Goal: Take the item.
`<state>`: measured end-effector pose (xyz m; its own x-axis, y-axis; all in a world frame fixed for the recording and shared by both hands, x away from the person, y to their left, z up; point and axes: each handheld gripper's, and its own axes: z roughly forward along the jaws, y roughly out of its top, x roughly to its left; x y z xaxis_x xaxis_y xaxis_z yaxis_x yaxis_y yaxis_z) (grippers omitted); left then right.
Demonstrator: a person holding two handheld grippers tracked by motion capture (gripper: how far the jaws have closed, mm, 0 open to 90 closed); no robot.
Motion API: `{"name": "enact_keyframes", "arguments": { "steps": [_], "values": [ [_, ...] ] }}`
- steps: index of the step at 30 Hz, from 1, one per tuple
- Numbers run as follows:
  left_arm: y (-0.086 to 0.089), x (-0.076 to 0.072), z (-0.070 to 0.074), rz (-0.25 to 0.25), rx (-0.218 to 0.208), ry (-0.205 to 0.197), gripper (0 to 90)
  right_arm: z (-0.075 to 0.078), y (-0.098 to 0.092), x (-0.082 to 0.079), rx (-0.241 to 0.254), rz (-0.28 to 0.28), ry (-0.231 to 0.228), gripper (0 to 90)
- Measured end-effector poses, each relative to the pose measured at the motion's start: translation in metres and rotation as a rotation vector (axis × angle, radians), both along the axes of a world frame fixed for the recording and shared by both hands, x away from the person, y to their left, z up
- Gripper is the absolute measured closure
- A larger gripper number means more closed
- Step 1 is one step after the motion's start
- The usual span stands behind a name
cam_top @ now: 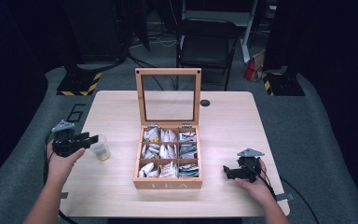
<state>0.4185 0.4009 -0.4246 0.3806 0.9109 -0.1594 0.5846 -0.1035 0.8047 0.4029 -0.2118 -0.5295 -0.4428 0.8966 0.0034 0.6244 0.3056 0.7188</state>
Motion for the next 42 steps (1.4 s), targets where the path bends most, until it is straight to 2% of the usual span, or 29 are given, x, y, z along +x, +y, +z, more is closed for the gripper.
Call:
{"name": "enact_keyframes", "arguments": {
  "steps": [5, 13, 15, 18, 25, 27, 35, 42],
  "values": [
    [0.0, -0.001, 0.005, 0.001, -0.001, 0.001, 46.1, 0.0, 0.0, 0.0, 0.0, -0.001, 0.0, 0.0],
    [-0.004, -0.002, 0.016, -0.008, 0.004, -0.035, 45.5, 0.0, 0.0, 0.0, -0.002, 0.002, -0.003, 0.0],
    [-0.005, -0.002, 0.017, -0.009, 0.001, -0.033, 45.3, 0.0, 0.0, 0.0, 0.0, -0.001, 0.001, 0.0],
    [-0.009, -0.003, 0.022, -0.016, 0.003, -0.054, 45.2, 0.0, 0.0, 0.0, 0.001, -0.001, 0.001, 0.0],
    [-0.023, -0.005, 0.034, -0.058, 0.006, -0.06, 44.8, 0.0, 0.0, 0.0, 0.0, -0.001, 0.0, 0.0],
    [-0.031, -0.006, 0.038, -0.085, 0.008, -0.071, 44.9, 0.0, 0.0, 0.0, -0.001, 0.001, -0.002, 0.0],
    [-0.044, -0.008, 0.041, -0.122, 0.003, -0.076, 44.8, 0.0, 0.0, 0.0, 0.005, -0.002, 0.003, 0.0],
    [-0.052, -0.011, 0.037, -0.138, 0.0, -0.075, 44.9, 0.0, 0.0, 0.0, -0.001, 0.001, -0.002, 0.0]
  ]
}}
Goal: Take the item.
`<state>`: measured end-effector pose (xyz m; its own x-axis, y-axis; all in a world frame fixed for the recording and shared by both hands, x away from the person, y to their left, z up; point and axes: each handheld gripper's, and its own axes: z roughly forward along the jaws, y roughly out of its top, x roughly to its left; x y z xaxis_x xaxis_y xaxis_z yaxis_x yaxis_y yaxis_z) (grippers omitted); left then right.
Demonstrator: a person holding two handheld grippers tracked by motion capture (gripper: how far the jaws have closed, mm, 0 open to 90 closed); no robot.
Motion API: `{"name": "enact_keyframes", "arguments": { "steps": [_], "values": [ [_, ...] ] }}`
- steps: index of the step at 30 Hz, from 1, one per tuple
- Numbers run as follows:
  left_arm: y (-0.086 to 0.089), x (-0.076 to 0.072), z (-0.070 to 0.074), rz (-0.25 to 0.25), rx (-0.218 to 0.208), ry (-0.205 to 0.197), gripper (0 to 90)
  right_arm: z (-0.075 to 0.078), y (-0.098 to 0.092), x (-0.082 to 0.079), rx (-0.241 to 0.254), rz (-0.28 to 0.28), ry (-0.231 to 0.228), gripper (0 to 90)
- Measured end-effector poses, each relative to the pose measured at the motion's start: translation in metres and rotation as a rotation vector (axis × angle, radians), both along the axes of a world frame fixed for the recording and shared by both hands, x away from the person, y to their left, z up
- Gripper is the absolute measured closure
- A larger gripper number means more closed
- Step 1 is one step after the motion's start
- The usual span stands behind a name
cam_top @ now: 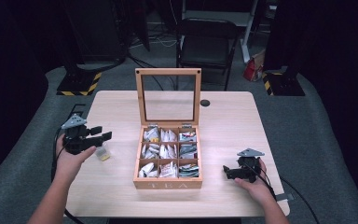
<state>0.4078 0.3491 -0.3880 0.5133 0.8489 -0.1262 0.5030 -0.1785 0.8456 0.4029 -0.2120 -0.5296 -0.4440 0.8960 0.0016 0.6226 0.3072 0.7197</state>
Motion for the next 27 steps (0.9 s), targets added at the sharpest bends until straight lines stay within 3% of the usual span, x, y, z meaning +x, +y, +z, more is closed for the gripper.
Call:
{"name": "enact_keyframes", "arguments": {
  "steps": [16, 27],
  "values": [
    [-0.02, -0.013, -0.018, -0.07, 0.028, 0.036, 44.9, 0.0, 0.0, 0.0, -0.001, 0.001, -0.001, 0.0],
    [-0.024, -0.024, -0.035, -0.089, 0.034, 0.06, 44.8, 0.0, 0.0, 0.0, 0.001, -0.002, 0.002, 0.0]
  ]
}}
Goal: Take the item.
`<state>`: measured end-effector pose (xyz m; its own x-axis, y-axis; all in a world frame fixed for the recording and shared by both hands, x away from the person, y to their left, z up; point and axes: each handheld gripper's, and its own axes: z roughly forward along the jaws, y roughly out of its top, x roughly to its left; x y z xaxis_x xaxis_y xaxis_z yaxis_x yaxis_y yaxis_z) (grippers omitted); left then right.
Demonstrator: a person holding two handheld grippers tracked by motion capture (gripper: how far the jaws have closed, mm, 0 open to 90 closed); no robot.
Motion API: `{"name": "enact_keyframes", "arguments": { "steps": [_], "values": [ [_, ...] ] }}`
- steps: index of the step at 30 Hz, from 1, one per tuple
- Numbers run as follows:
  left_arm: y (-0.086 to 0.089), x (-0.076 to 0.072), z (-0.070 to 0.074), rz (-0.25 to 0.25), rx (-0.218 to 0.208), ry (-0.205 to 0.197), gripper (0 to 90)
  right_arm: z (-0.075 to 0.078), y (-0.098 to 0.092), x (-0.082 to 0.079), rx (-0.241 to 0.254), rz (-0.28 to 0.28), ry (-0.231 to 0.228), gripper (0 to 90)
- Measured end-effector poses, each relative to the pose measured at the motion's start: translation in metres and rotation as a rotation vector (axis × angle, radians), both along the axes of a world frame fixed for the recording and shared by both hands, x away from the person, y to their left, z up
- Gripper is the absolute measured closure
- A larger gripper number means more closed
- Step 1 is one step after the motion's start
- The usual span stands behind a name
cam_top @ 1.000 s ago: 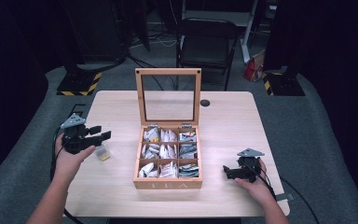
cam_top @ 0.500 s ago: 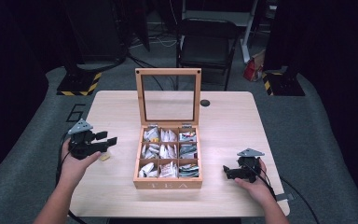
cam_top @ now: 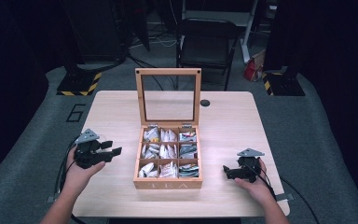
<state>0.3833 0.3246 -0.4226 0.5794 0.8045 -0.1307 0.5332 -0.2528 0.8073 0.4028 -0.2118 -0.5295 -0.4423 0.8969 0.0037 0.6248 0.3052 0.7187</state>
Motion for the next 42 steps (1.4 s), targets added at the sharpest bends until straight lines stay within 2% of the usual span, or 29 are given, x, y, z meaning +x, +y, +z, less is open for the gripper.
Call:
{"name": "enact_keyframes", "arguments": {
  "steps": [24, 34, 42],
  "values": [
    [0.003, -0.016, -0.033, -0.004, -0.007, 0.01, 44.8, 0.0, 0.0, 0.0, 0.002, 0.002, -0.001, 0.0],
    [0.005, -0.02, -0.048, 0.02, -0.016, 0.035, 44.5, 0.0, 0.0, 0.0, -0.003, 0.004, -0.005, 0.0],
    [0.009, -0.02, -0.057, 0.018, -0.001, 0.052, 43.7, 0.0, 0.0, 0.0, 0.002, 0.001, 0.0, 0.0]
  ]
}}
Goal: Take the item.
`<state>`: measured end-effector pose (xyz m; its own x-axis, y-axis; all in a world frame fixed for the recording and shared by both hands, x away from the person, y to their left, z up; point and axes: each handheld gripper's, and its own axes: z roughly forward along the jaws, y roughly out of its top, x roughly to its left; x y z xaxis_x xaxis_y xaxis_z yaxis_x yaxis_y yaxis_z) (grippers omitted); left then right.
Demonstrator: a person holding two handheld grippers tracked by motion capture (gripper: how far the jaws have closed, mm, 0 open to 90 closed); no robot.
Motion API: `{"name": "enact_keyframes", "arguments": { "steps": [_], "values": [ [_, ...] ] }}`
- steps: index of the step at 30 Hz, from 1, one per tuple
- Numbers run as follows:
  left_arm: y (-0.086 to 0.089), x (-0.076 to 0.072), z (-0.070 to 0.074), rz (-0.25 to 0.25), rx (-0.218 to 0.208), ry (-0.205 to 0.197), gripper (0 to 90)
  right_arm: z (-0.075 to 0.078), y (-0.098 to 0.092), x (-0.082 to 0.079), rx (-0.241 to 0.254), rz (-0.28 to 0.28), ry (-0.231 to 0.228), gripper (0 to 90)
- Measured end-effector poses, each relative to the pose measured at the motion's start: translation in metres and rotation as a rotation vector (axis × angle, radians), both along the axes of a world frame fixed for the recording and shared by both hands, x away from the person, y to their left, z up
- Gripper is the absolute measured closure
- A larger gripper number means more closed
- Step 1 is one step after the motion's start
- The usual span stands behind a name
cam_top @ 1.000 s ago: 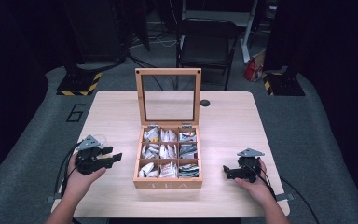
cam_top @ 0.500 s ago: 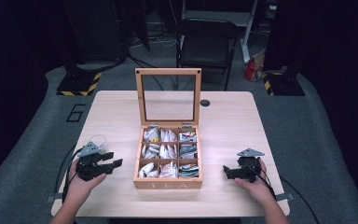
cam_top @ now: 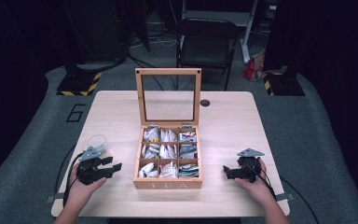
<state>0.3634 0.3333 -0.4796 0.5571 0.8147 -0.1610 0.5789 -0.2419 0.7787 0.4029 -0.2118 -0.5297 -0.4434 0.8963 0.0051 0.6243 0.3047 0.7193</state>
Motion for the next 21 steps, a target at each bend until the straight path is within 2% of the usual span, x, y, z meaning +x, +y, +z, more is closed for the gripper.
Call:
{"name": "enact_keyframes", "arguments": {
  "steps": [8, 16, 19, 21],
  "values": [
    [-0.001, 0.001, -0.009, 0.006, -0.01, 0.011, 43.5, 0.0, 0.0, 0.0, -0.002, 0.001, -0.002, 0.0],
    [-0.004, 0.005, -0.016, -0.02, 0.028, 0.03, 43.1, 0.0, 0.0, 0.0, -0.003, 0.001, -0.002, 0.0],
    [-0.006, 0.005, -0.017, -0.025, 0.03, 0.038, 43.1, 0.0, 0.0, 0.0, 0.002, -0.002, 0.003, 0.0],
    [-0.006, 0.006, -0.018, -0.024, 0.035, 0.029, 43.1, 0.0, 0.0, 0.0, 0.002, -0.002, 0.002, 0.0]
  ]
}}
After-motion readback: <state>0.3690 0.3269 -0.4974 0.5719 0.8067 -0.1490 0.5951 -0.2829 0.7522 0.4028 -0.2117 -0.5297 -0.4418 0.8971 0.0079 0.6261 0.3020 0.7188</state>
